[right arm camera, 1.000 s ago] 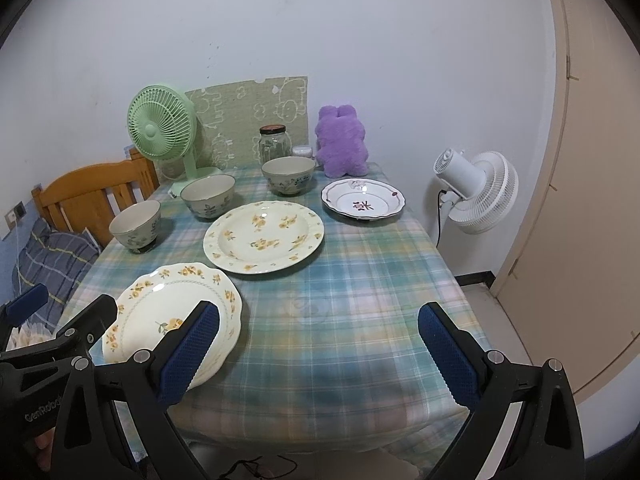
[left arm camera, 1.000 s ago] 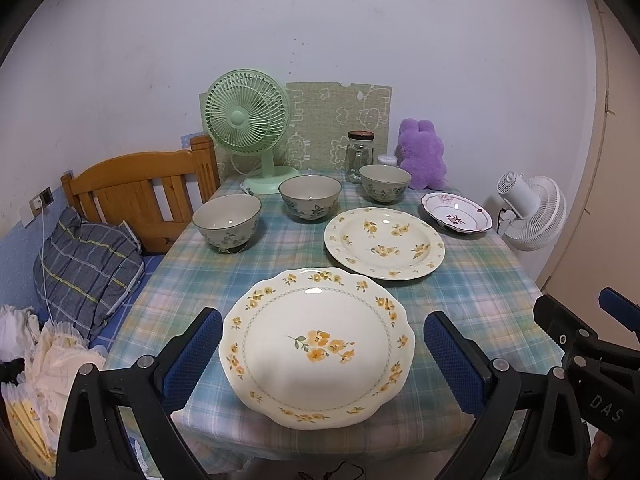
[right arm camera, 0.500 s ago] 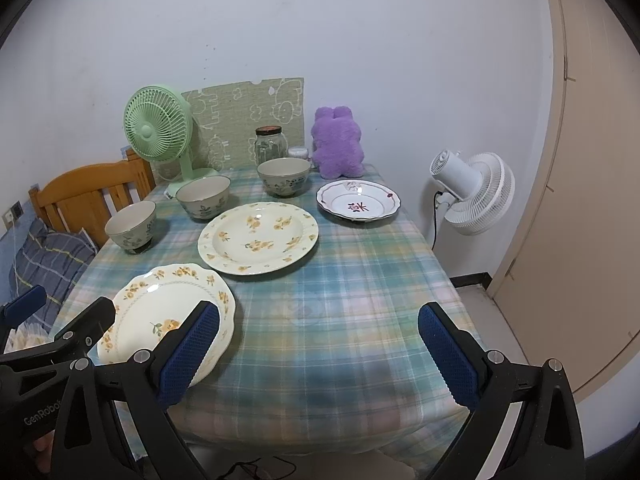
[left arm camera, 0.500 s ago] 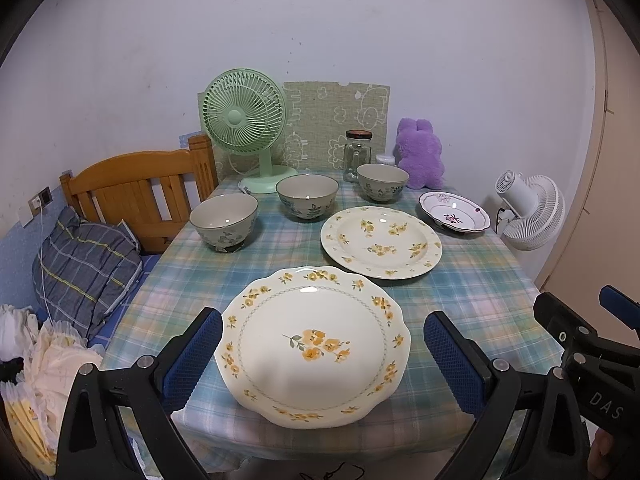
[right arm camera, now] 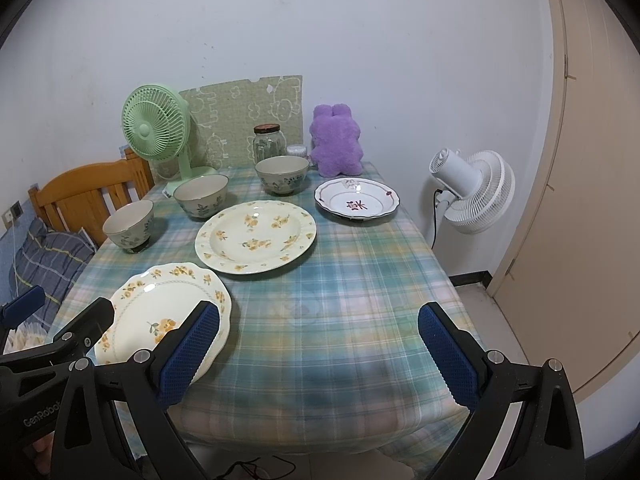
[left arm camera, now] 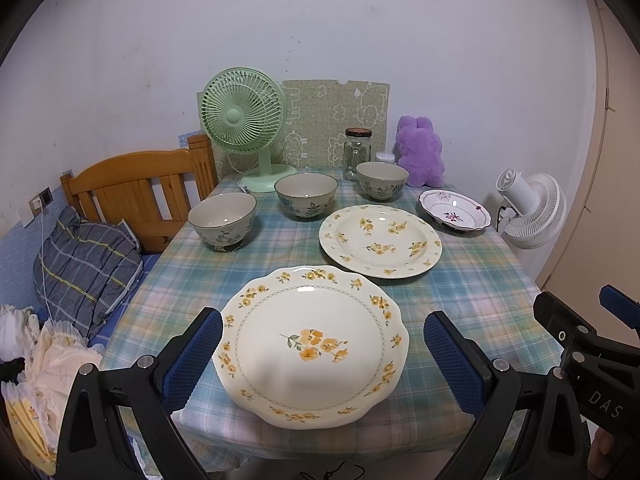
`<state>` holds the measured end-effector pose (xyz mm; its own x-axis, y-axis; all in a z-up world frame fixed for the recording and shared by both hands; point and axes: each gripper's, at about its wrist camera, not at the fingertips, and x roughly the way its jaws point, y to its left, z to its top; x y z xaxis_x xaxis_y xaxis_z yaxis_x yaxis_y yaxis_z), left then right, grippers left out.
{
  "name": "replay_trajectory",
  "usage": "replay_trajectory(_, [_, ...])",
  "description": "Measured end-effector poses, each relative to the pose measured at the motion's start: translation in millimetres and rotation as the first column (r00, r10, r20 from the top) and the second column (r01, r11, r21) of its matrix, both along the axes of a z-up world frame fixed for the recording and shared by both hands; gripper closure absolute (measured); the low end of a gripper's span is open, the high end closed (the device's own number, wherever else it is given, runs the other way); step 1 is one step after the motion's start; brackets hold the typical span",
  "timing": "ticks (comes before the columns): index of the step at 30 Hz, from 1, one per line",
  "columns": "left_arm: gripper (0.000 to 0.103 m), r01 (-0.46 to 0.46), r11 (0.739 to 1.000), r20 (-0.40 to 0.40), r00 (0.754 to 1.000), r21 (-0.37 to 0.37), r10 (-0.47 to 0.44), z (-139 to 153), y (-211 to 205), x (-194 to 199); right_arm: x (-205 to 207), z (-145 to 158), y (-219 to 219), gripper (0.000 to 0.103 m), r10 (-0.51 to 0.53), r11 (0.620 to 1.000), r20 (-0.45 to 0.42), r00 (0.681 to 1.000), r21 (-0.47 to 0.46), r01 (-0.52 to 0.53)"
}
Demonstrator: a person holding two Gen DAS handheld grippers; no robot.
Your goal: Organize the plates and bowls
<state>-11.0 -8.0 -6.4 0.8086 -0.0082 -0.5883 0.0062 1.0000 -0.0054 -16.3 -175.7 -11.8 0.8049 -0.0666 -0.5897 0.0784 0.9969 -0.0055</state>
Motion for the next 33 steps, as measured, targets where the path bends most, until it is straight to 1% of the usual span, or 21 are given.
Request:
replay_trajectory(12, [0.002,0.001,1.0,-0.003,1.0,0.002,-0.001,0,0,0,0,-2,-6,0.002,0.0,1.0,-0.003,1.0,0.004,0.0])
replay_trajectory(19, [0.002,-0.005,1.0,-0.034,0.999,0.02,0.006,-5,2,4,8,-6,-5,0.002,-0.001,1.0,-0.023,1.0,0.014,0.002])
replay_trajectory(26, [0.002,-0.007,0.999,-0.047,0.999,0.031,0.009,-5,21,33,32,-9,14,0.002,0.007,1.0,-0.048,0.999,0.011,-0.006])
replay_trajectory(30, [0.002,0.0,0.999,-0.067,0.998,0.035,0.003,-7,38,56,54,-11,29,0.002,-0.006,1.0,-0.061,0.998,0.02,0.007])
replay_trajectory(33, [0.002,-0.008,0.999,-0.096,0.995,0.044,0.012,-13,52,73,72,-14,44,0.002,-0.011,1.0,-0.079,0.997,0.021,0.013])
